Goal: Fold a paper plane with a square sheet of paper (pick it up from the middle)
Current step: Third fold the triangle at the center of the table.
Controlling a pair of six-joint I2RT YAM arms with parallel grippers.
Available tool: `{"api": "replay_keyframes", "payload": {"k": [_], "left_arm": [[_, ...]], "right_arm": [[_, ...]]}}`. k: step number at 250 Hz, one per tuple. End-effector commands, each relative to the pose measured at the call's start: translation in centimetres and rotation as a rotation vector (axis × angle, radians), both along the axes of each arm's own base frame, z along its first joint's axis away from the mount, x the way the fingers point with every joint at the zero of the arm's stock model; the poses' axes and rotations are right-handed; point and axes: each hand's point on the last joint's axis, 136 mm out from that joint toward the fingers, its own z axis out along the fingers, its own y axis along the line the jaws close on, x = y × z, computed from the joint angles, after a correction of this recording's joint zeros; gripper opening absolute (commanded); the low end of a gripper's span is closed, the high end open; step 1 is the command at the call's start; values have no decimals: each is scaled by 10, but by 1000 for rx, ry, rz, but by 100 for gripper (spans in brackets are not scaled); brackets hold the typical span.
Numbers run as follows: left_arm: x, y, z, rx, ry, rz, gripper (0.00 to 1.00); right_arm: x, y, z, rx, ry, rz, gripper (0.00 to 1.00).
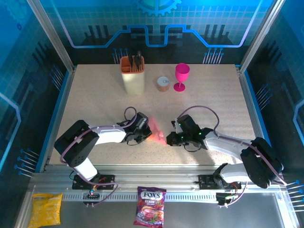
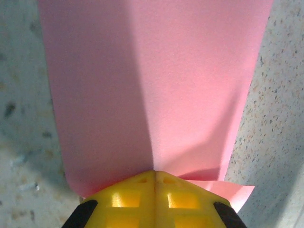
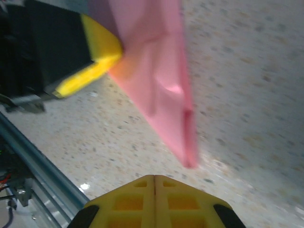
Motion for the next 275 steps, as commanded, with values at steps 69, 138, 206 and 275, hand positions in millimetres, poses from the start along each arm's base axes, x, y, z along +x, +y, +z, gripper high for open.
{"api": "replay_keyframes", "payload": {"k": [69,138,206,275], "left_arm": [[-29,25,-31,128,130,146,0],[-29,30,-25,143,111,149,0],[-7,13,13,134,-36,12,0],[-3,-25,58,39,-164,-91,2]], "right_arm": [[40,36,-9,0,-42,-23,0],[29,16,-53,-38,29,-59,0],[20,-4,-82,-64,91,-93,0],[13,-8,-88,-74,107,-88,0]]}}
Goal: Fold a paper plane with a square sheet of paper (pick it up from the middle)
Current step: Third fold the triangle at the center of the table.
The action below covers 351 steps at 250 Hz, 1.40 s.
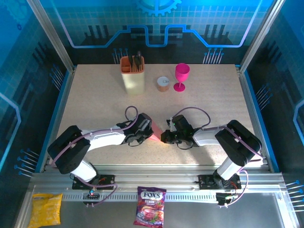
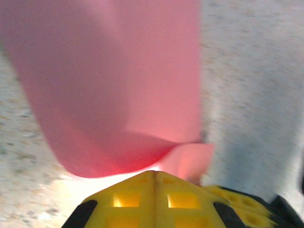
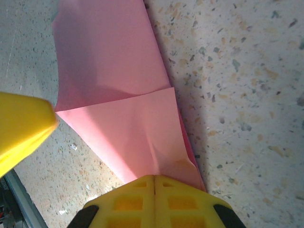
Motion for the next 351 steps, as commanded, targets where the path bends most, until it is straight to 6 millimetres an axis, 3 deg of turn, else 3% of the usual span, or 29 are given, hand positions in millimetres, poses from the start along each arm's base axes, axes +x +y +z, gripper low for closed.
{"api": "replay_keyframes", "payload": {"k": [1,76,138,182,238,299,351], "left_arm": [[0,-17,19,-17,-59,-63,2],[-6,-37,-10,-83,-13,-33,0],[-12,-28,-41,-81,31,28,0],[-26,0,-68,-43,74,98,0],[-36,34,-81,-11,89,151,0],[-37,83,-90,27,101,210,0],[-42,140,-102,47,138,328,0]], "right_arm": [[-19,-28,-39,-123,106,-35,0],[-23,-30,-43,-130,119,-35,0],[-25,-37,-46,-163,130,-51,0],[-29,-47,-54,-209,161,-78,0],[-33,-57,-62,-251,187,-105,0],[-36,-63,-67,-276,201,-119,0],[-36,-62,-66,-273,206,-119,0]]}}
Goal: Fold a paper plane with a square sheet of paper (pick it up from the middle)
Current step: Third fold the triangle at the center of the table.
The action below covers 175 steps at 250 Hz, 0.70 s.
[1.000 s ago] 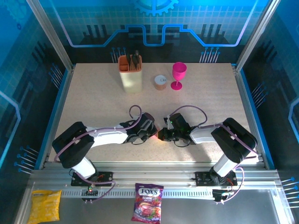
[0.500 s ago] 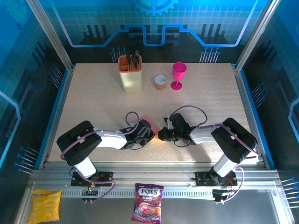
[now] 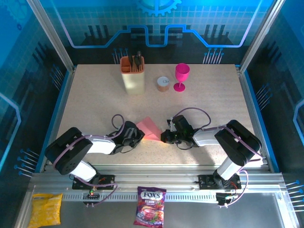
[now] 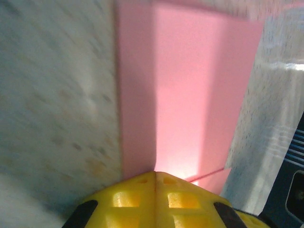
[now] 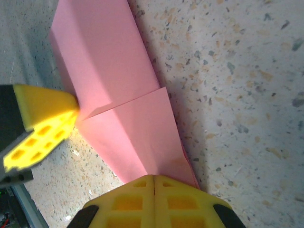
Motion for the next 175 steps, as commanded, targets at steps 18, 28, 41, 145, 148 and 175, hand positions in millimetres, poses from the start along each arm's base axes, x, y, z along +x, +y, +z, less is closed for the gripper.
{"api": "replay_keyframes", "payload": {"k": [18,28,41,145,148,175], "left_arm": [[-33,82,-43,236,156,92,0],[-27,76,-29,231,115,64,0],[-18,66,-8,224,57,25,0],[0,-40,49,134,-140,-272,0],[0,-42,47,133,-139,-276,0],[-4,-56,32,115,-115,-320,0]], "right_arm": [[-38,-59,-62,-265,190,-71,0],[-37,-58,-61,-264,188,-66,0],[-37,-57,-60,-262,184,-58,0],[-33,-50,-57,-251,180,-32,0],[-33,-50,-56,-249,180,-31,0],[-30,-47,-53,-244,174,-24,0]]}}
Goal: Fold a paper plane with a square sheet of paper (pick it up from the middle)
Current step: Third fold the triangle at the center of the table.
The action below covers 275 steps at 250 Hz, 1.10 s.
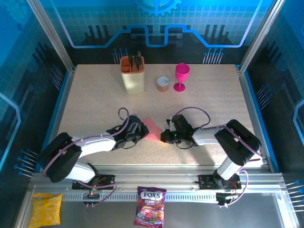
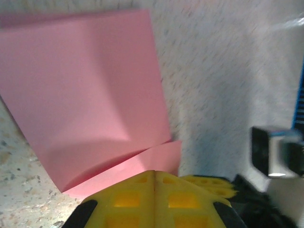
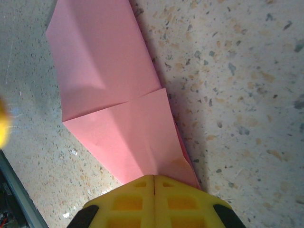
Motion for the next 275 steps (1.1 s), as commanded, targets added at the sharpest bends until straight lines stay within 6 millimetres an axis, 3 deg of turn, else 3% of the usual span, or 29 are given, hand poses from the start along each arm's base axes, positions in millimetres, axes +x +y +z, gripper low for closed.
{"api": "replay_keyframes", "payload": {"k": [1,18,50,95,124,149,184,227,275], "left_arm": [[-6,-18,-14,-11,16,-79,0],[-7,-21,-22,-14,25,-92,0],[-12,-8,-44,41,64,-50,0],[-23,17,-67,120,125,20,0],[-26,21,-72,134,134,30,0],[-26,22,-72,137,135,29,0],[-26,21,-71,134,135,28,0],[-27,22,-73,142,140,29,0],[-29,26,-78,155,162,41,0]], "right_arm": [[-31,-48,-54,-233,163,-35,0],[-30,-47,-51,-230,158,-31,0],[-25,-40,-42,-209,141,-12,0],[-14,-14,3,-122,53,49,0],[-10,5,30,-101,-4,82,0],[-7,19,41,-88,-26,100,0],[-1,30,35,-89,-19,105,0],[0,35,10,-105,26,117,0],[-16,19,-24,-153,84,110,0]]}}
